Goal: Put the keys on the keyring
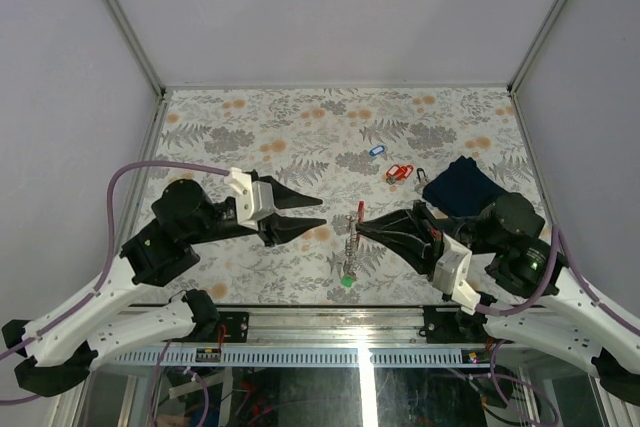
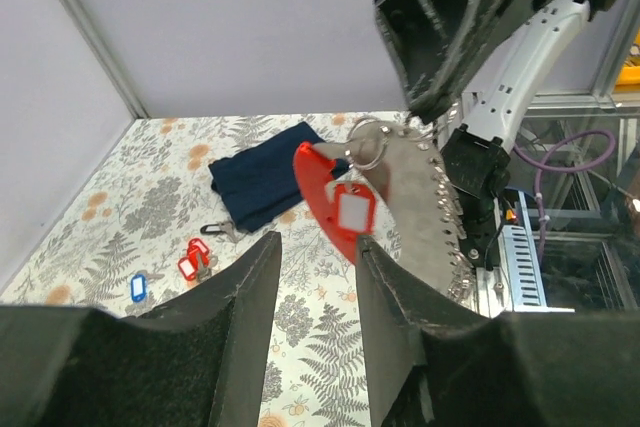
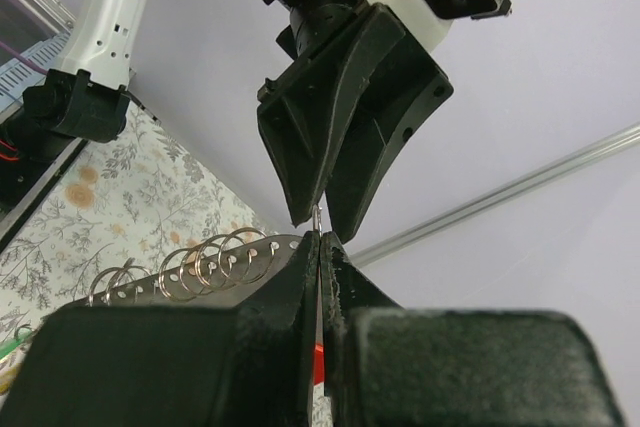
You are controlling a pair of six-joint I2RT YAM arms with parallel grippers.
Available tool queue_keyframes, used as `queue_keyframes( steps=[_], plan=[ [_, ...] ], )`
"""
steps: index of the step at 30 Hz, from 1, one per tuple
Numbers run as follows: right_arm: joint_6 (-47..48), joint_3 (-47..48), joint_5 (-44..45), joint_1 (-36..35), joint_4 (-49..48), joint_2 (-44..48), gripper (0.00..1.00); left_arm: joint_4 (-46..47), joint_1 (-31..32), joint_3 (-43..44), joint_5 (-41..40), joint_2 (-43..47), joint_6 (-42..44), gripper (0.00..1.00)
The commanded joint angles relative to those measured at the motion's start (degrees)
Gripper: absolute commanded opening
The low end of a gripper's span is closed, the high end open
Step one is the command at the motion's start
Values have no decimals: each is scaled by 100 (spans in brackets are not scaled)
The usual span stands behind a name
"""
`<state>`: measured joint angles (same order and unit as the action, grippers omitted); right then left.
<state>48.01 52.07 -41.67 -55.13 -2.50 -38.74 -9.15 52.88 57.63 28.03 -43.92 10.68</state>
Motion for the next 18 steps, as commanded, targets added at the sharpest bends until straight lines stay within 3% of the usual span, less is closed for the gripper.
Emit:
queue_keyframes(
  steps=[1,8,18],
  plan=[
    [87,286,99,-14,-42,52,0,570,16,-125,-761,8,-553,35],
    [-218,158,1262,-16,1137,424,0,565,-56,-131,-2138,-629,-1303,36],
    [-1706,583,2326,-14,2125,568,0,825,-1142,782,-983,-2824,-2165,39]
  ],
)
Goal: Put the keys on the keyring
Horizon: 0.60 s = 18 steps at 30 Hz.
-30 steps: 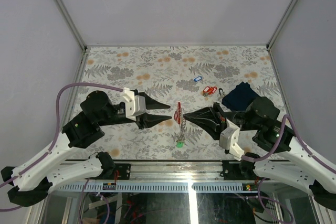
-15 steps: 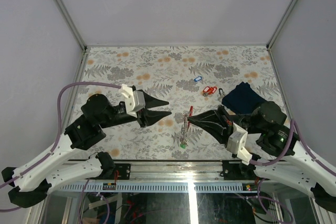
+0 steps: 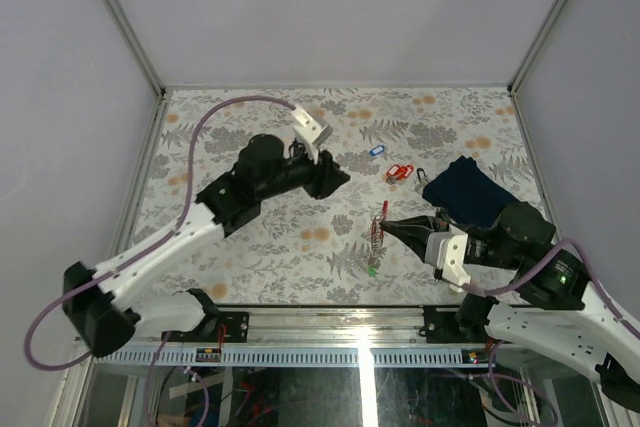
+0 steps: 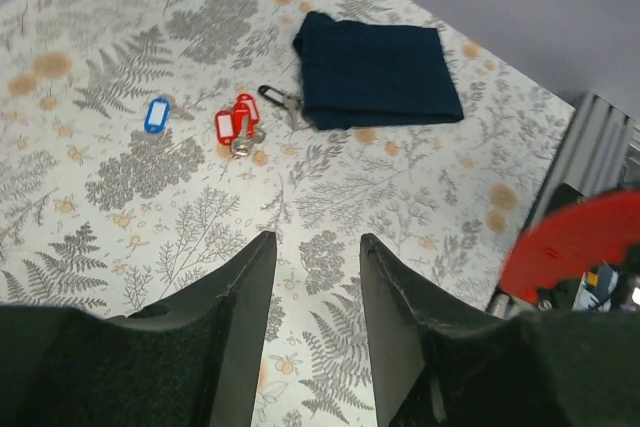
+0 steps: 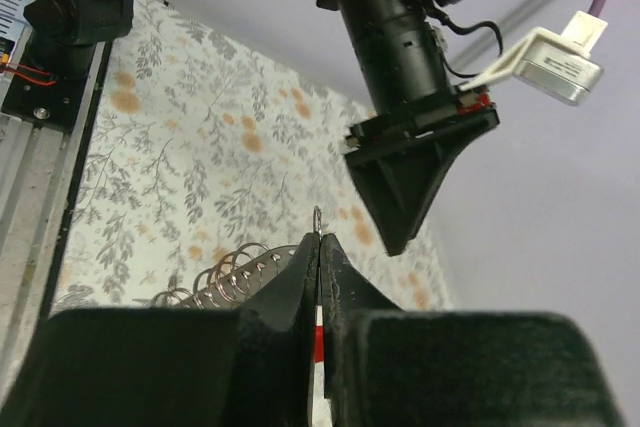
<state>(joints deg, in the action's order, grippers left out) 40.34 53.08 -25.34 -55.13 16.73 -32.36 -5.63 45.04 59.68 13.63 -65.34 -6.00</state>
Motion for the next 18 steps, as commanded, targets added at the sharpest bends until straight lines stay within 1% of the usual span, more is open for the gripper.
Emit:
queue_keyframes(
  steps=[1,6,9,11,15,16,18],
  plan=[
    [-1102,567,836,-15,322,-125,0,429,-422,767,451,-988,-553,39],
    [-1643,696,1365,-14,688,-273,0,-260,-555,2098,140,-2649,-649,38],
    [-1815,563,1508,-15,630,-259,0,-302,-574,2584,-78,-3460,-740,38],
    [-1903,490,1503,-15,577,-247,0,-183,-577,2824,25,-3986,-711,39],
    [-1960,353,1446,-13,461,-246,0,183,-577,3234,583,-4765,-361,43],
    [-1964,338,1445,-15,443,-256,0,191,-582,3389,640,-4953,-313,44],
    [-2023,290,1460,-19,416,-267,0,-80,-605,3920,638,-5427,-288,44]
  ],
)
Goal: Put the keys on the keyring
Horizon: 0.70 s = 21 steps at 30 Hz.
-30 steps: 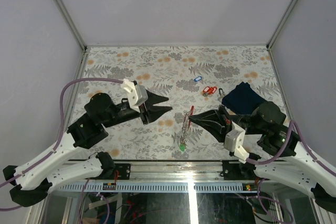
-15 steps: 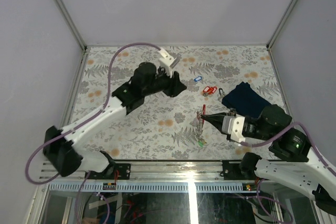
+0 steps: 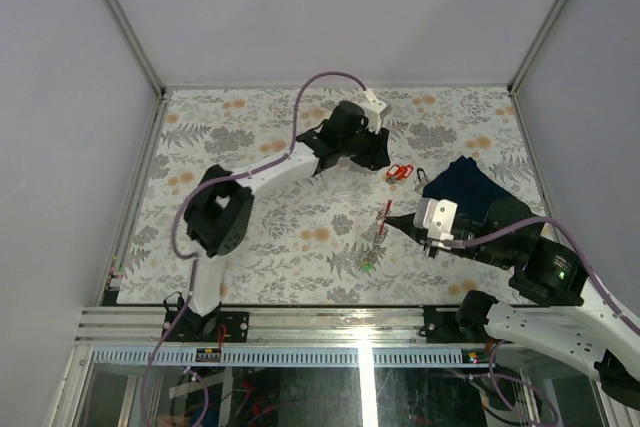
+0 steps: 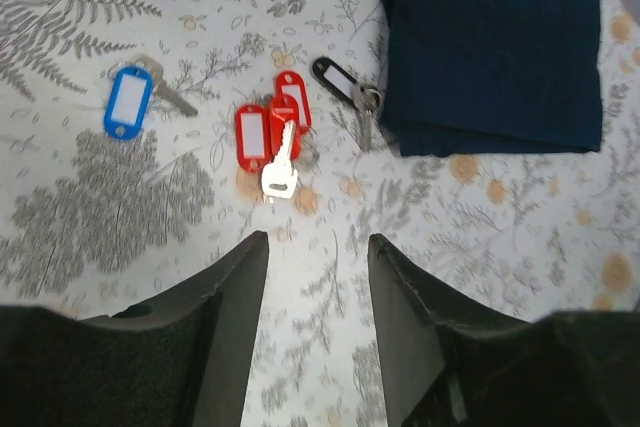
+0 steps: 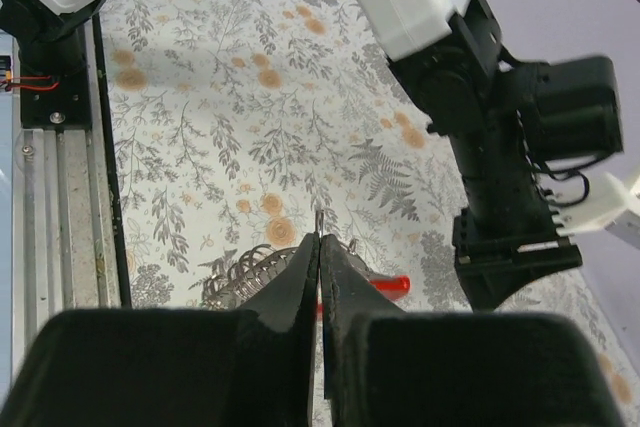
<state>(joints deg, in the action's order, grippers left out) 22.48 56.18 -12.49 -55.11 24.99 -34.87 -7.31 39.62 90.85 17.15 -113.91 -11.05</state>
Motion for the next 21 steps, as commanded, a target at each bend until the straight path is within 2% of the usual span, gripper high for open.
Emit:
queue_keyframes(
  steps=[1,5,11,21],
  plan=[
    [-274,-45,203,-18,-441,-14,0,-104,-76,1108,250,-787,200,44],
    [-480,-218,401,-19,-646,55,0,-543,-93,1930,-394,-1456,-150,41],
    [-710,-465,535,-16,-937,219,0,-364,-94,2063,-1384,-1906,-564,40],
    [-1077,-517,624,-18,-1160,-218,0,-380,-95,3029,-1709,-2772,-559,45]
  ],
)
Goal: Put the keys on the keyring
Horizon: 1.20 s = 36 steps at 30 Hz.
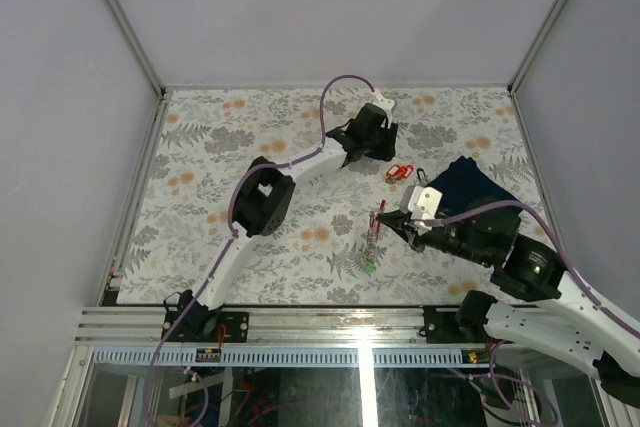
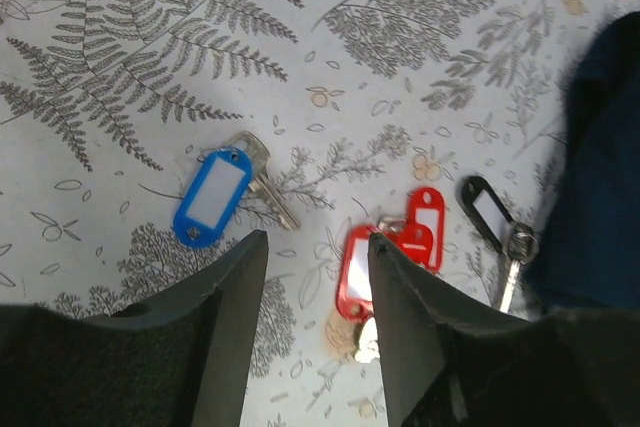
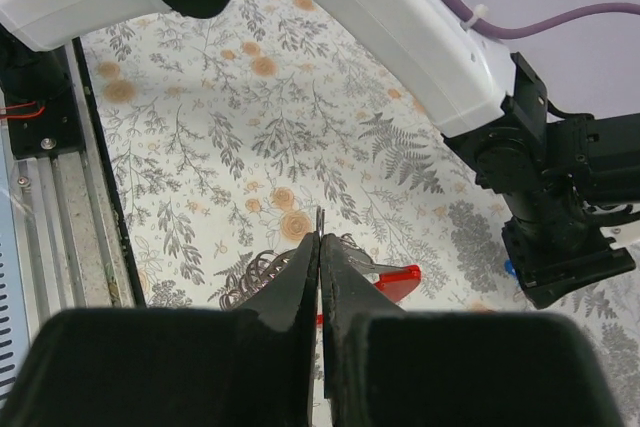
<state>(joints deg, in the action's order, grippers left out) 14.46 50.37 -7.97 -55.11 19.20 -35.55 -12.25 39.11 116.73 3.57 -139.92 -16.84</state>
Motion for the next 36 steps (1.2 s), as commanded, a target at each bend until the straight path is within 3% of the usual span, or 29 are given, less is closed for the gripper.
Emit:
queue_keyframes(
  steps=[1,9,16,24,36],
  plan=[
    [-325,23,166,-17,-645,-140,0,117,-42,518,-439,-228,60,46],
    [-552,-177,-56,-17,-882,23,0,338,-44,771,-1230,-472,449,56],
    [-668,-267,-178,-17,-971,42,0,252,-66,1364,-1299,-1016,871,60],
    [-736,-390,-230,-21,-1001,88,0,180,-135,1760,-1257,-1409,998,59],
    [-741,-462,-274,-24,-1037,111,0,148,-158,1673,-1137,-1389,1069,46]
  ],
)
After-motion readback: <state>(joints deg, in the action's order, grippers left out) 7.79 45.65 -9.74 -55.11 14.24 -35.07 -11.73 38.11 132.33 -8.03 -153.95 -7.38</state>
